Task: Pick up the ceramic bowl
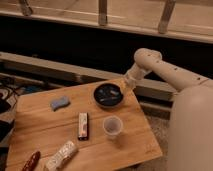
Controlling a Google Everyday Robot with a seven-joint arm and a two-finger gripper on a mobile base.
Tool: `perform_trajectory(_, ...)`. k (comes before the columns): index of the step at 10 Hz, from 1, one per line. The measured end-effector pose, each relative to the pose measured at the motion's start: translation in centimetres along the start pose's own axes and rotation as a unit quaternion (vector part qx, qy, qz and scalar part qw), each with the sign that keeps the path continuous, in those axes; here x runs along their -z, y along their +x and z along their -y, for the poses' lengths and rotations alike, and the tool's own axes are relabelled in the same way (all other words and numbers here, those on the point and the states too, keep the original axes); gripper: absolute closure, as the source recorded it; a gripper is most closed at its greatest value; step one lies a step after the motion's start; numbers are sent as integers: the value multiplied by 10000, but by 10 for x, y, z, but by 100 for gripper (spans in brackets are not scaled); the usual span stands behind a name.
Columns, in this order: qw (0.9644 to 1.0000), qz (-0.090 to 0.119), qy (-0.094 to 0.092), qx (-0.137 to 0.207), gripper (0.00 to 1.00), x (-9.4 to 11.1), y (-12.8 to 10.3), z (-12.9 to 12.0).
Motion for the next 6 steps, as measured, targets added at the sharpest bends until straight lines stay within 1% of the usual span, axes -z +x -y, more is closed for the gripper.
perform_trajectory(2,10000,38,42,58,47,-8,-1,1)
perform_trajectory(3,9999,80,76,88,39,-9,-1,0)
perform_trajectory(4,9998,107,132,101,27,-14,1,1)
perform_trajectory(5,9997,115,183,111,21,-16,2,3)
perform_trajectory(6,9996,112,212,126,20,-19,2,3)
